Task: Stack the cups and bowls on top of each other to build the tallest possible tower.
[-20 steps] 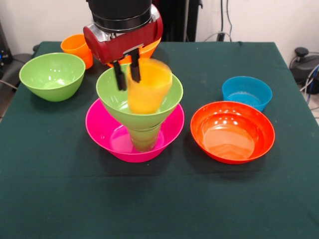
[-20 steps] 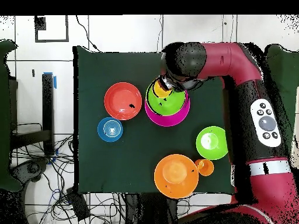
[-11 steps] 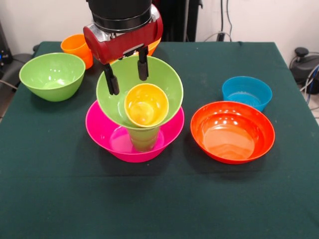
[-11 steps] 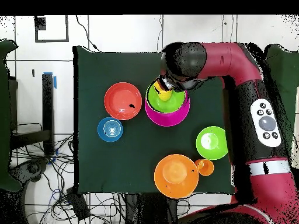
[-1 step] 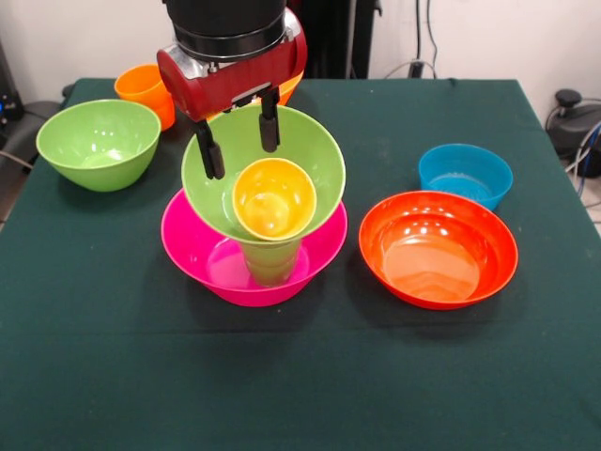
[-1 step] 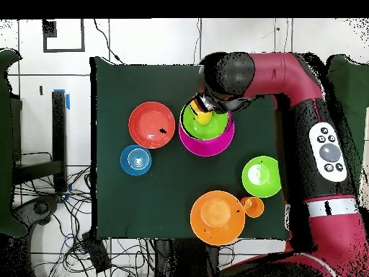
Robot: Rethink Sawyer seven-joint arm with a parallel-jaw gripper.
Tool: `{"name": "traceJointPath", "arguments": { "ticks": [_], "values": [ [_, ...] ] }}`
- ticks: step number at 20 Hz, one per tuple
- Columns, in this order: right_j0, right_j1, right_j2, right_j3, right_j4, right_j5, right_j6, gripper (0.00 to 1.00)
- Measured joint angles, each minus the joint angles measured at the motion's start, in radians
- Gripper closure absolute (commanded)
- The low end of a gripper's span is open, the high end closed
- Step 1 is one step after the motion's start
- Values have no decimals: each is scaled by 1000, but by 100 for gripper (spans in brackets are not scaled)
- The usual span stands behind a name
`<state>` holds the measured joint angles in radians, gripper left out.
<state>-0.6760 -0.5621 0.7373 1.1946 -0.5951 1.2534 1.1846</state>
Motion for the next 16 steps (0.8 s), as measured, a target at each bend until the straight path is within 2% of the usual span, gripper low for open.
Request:
{"name": "traceJointPath", "arguments": {
  "ticks": [16],
  "values": [
    [-6,-44,0,18,0,-13,0,0]
  ]
}}
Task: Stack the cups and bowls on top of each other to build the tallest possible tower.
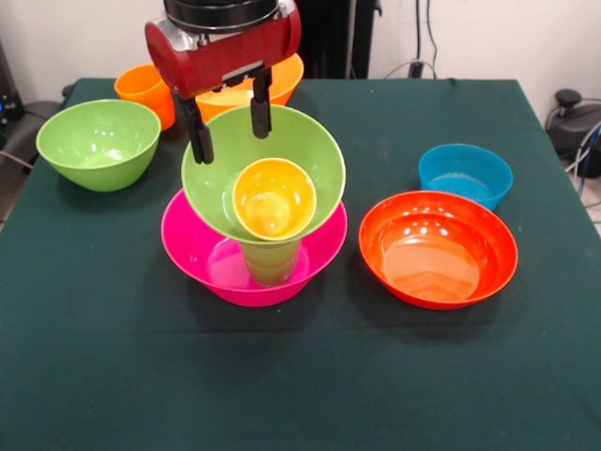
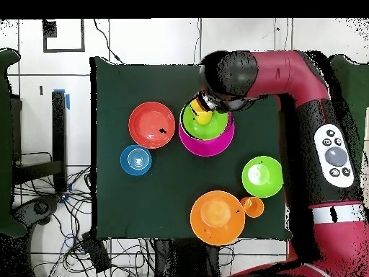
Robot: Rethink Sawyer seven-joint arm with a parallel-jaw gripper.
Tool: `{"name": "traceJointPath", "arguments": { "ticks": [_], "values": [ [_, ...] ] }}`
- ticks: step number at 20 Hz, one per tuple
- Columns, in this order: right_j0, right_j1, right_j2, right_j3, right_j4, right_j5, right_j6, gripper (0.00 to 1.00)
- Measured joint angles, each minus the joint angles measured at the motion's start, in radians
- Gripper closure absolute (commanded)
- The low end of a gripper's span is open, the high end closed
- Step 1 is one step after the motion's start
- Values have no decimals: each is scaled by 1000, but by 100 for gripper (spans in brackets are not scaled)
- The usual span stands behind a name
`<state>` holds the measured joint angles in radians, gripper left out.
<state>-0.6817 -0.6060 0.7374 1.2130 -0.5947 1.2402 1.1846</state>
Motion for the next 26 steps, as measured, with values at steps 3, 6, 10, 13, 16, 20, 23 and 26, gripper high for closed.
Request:
{"name": "traceJointPath", "arguments": {
  "ticks": [3,6,10,13,16,20,23,26],
  "values": [
    [0,-9,0,4,0,0,0,0],
    [0,-23,0,13,8,0,0,0],
    [0,-39,0,19,27,0,0,0],
    [0,-55,0,23,51,0,0,0],
    [2,-82,0,33,76,0,0,0],
    [7,-108,0,46,95,0,0,0],
    [17,-131,0,51,105,0,0,0],
    [27,-147,0,56,109,0,0,0]
  ]
}}
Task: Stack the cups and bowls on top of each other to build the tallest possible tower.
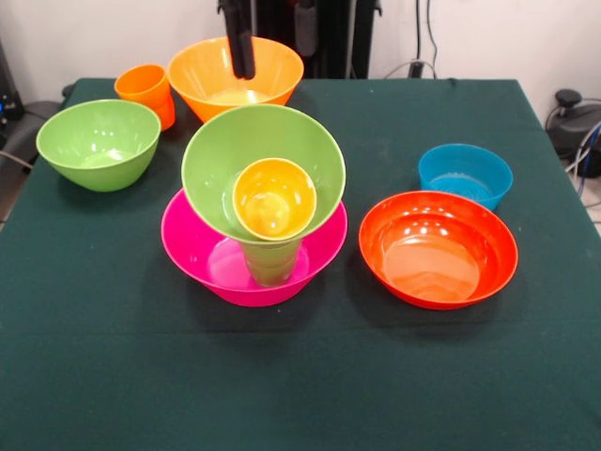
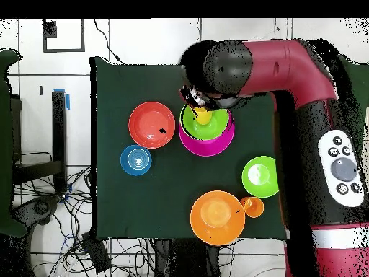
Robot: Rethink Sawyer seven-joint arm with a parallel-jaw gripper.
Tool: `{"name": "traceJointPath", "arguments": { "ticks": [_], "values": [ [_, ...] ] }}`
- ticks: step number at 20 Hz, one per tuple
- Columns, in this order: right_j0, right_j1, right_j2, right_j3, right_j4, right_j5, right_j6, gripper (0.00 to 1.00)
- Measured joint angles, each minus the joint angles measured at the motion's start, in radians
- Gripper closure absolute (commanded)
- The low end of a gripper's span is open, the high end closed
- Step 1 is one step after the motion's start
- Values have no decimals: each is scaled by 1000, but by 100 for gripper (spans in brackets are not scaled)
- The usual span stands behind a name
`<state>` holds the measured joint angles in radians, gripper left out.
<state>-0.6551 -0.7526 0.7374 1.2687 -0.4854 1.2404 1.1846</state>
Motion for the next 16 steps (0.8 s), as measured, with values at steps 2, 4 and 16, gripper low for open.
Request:
{"name": "traceJointPath", "arguments": {
  "ticks": [2,4,16],
  "values": [
    [6,-10,0,5,3,0,0,0],
    [14,-23,0,18,11,0,0,0],
    [51,-92,-19,151,39,-94,8,0]
  ]
}}
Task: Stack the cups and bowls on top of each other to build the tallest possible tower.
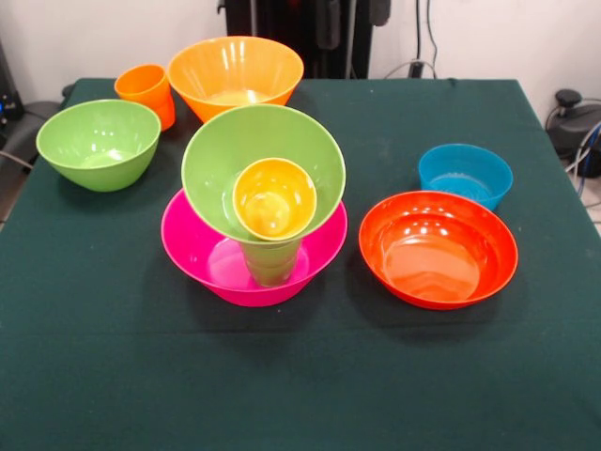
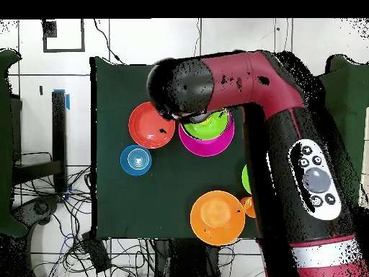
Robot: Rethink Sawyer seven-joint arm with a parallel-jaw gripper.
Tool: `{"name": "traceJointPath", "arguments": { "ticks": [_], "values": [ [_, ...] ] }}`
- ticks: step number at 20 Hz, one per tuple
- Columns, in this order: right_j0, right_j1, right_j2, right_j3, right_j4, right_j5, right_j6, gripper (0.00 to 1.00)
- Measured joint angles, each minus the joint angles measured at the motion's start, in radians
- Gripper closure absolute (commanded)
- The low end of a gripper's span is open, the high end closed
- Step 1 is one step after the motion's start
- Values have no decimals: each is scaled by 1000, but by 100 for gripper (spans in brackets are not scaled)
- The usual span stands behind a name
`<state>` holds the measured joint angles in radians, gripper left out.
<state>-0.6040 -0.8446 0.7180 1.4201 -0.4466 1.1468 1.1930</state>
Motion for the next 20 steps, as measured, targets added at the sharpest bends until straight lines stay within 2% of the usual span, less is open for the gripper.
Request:
{"name": "traceJointPath", "arguments": {
  "ticks": [11,20],
  "values": [
    [43,-42,-66,159,34,-159,94,0],
    [107,-62,-166,308,37,-256,247,0]
  ]
}}
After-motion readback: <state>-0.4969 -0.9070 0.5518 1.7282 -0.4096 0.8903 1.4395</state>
